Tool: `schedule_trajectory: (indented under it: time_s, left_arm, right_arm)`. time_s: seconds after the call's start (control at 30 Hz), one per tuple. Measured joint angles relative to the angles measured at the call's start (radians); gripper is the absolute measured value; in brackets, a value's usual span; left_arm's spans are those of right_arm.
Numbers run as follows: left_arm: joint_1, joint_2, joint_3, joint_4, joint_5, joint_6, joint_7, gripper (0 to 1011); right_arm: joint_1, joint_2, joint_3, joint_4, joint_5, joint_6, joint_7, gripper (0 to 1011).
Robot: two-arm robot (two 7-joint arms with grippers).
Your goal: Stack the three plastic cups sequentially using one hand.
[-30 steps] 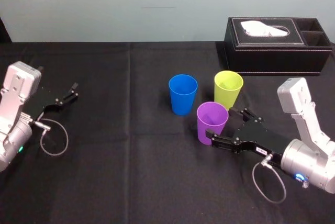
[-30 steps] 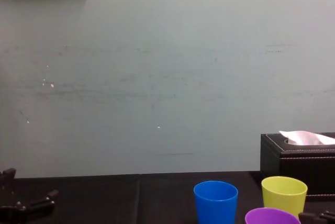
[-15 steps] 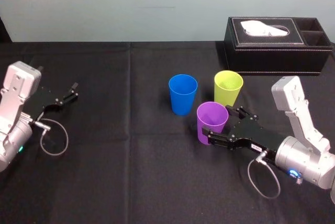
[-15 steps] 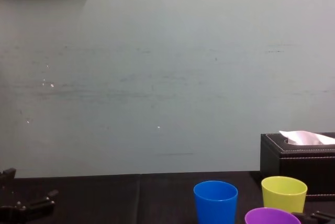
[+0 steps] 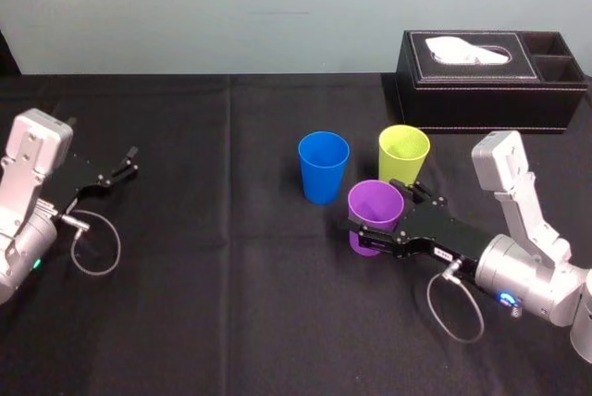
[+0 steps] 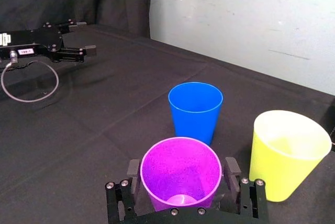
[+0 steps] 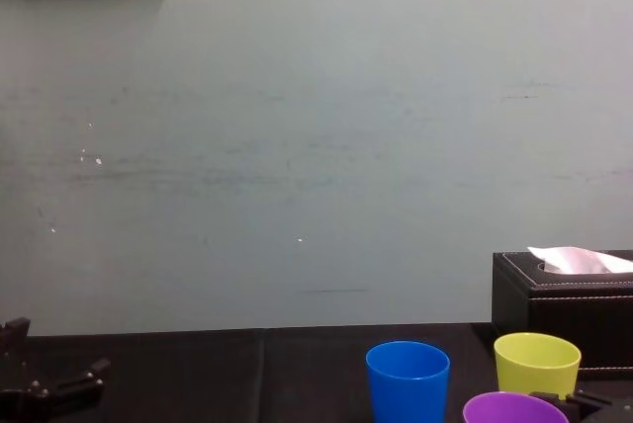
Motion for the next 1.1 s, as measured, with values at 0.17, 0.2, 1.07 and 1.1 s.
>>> schedule_trajectory:
  time_s: [0.17,0.2,1.07,1.1]
  left_arm:
    - [0.000,0.000,0.000,0.000,0.000,0.000,0.000,1012]
    - [0.000,0.000,0.000,0.000,0.000,0.000,0.000,1011]
    - [0.000,0.000,0.000,0.000,0.000,0.000,0.000,1012]
    - [0.000,0.000,0.000,0.000,0.000,0.000,0.000,1011]
  right_arm:
    - [0.010,-0.006,-0.005,0.011,-0.004,-0.001,0.001,1004]
    - [0.014,-0.006,-0.009,0.013,-0.007,0.007,0.001,1004]
    - [0.012,-0.006,-0.006,0.011,-0.005,0.004,0.001,762]
    - [0.012,-0.006,-0.006,0.011,-0.005,0.004,0.001,758]
